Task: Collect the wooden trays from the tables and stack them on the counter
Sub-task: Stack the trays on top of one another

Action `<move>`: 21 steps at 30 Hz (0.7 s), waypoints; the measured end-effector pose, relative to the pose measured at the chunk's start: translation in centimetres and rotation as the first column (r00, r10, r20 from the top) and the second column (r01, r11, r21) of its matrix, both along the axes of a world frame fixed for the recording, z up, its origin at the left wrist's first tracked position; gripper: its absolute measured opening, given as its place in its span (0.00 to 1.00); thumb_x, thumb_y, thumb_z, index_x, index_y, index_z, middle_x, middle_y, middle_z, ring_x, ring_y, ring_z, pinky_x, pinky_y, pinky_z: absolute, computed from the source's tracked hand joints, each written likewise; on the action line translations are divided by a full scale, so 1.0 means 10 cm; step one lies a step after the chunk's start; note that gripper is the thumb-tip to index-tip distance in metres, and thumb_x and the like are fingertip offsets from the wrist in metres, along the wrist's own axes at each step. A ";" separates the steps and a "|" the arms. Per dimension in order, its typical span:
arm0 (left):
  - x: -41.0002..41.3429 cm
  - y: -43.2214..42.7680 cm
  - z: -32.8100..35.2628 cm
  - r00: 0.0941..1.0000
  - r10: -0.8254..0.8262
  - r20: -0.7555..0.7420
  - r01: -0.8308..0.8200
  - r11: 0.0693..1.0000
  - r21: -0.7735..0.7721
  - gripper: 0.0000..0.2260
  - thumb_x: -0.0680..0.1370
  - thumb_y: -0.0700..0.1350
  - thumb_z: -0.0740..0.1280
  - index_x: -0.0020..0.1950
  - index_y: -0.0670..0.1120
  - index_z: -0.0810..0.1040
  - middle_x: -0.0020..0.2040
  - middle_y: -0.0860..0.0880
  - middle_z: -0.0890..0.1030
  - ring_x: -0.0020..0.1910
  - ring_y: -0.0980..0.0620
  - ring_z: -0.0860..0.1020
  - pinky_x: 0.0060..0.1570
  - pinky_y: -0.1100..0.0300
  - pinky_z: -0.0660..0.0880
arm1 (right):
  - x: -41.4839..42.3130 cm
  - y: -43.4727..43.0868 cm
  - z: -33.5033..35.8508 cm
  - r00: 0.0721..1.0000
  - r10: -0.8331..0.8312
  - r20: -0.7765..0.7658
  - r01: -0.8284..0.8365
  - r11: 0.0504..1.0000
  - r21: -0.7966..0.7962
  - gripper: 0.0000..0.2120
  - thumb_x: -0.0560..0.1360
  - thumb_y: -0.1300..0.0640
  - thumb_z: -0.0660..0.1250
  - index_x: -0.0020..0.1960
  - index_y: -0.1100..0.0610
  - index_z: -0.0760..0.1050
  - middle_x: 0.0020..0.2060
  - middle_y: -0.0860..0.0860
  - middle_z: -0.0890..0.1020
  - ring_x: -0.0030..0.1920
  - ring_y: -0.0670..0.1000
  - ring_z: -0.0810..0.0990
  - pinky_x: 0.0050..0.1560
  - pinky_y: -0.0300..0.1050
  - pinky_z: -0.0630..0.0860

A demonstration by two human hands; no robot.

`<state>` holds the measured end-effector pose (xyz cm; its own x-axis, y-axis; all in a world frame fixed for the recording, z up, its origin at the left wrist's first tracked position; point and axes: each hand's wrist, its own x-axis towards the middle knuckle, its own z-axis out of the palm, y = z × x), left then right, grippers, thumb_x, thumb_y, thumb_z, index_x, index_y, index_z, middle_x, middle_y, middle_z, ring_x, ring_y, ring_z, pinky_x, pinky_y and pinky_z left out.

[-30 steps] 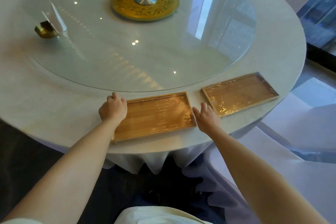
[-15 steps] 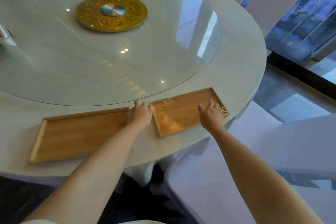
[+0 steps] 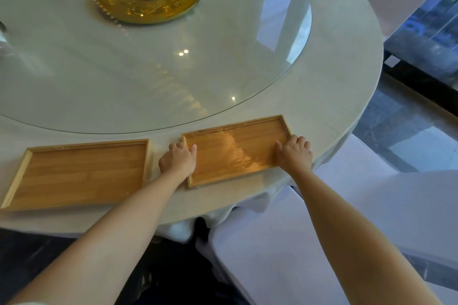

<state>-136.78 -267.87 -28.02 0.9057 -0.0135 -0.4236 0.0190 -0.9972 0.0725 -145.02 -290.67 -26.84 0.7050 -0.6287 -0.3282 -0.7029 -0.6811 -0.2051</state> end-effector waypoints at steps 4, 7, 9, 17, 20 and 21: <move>-0.01 0.02 0.00 1.000 -0.026 0.003 0.026 1.000 -0.018 0.26 0.82 0.55 0.45 0.69 0.38 0.65 0.67 0.39 0.69 0.62 0.38 0.74 0.53 0.50 0.73 | 0.08 -0.01 0.00 0.992 -0.128 -0.015 0.129 0.987 0.098 0.30 0.79 0.45 0.50 0.71 0.66 0.59 0.68 0.62 0.64 0.69 0.61 0.62 0.67 0.55 0.62; -0.01 0.05 0.02 0.999 -0.041 -0.011 0.040 0.998 -0.049 0.26 0.82 0.55 0.45 0.70 0.38 0.64 0.68 0.39 0.68 0.63 0.39 0.73 0.54 0.50 0.73 | 0.11 0.00 0.03 0.979 -0.201 -0.017 0.201 0.965 0.168 0.30 0.79 0.45 0.51 0.72 0.66 0.58 0.70 0.61 0.62 0.70 0.62 0.59 0.69 0.56 0.59; 0.01 0.08 0.02 0.998 -0.058 -0.015 0.057 0.997 -0.060 0.26 0.82 0.55 0.46 0.70 0.38 0.63 0.68 0.39 0.68 0.63 0.39 0.73 0.52 0.50 0.73 | 0.09 0.03 0.05 0.973 -0.231 -0.017 0.230 0.955 0.189 0.30 0.79 0.46 0.52 0.72 0.67 0.57 0.70 0.62 0.61 0.71 0.62 0.59 0.70 0.56 0.59; 0.23 0.47 0.28 0.998 -0.045 0.047 0.053 0.984 -0.173 0.24 0.82 0.54 0.48 0.67 0.36 0.62 0.60 0.36 0.78 0.57 0.37 0.77 0.48 0.49 0.73 | 0.12 0.44 0.34 0.969 -0.232 0.089 0.210 0.957 0.202 0.30 0.79 0.43 0.52 0.70 0.67 0.60 0.69 0.64 0.66 0.69 0.63 0.62 0.68 0.55 0.61; 0.37 0.78 0.44 0.992 -0.042 0.117 0.063 0.980 -0.187 0.24 0.82 0.54 0.47 0.67 0.36 0.62 0.55 0.37 0.80 0.53 0.38 0.79 0.40 0.51 0.72 | 0.22 0.70 0.49 0.965 -0.199 0.168 0.163 0.965 0.204 0.28 0.79 0.45 0.54 0.68 0.67 0.62 0.67 0.64 0.69 0.68 0.63 0.64 0.66 0.55 0.63; 0.42 0.91 0.49 0.989 -0.041 0.142 0.067 0.980 -0.188 0.24 0.82 0.54 0.47 0.67 0.37 0.62 0.51 0.38 0.81 0.49 0.39 0.80 0.36 0.53 0.71 | 0.25 0.81 0.54 0.963 -0.183 0.196 0.144 0.969 0.199 0.28 0.79 0.45 0.54 0.67 0.67 0.62 0.66 0.64 0.69 0.67 0.63 0.64 0.66 0.55 0.63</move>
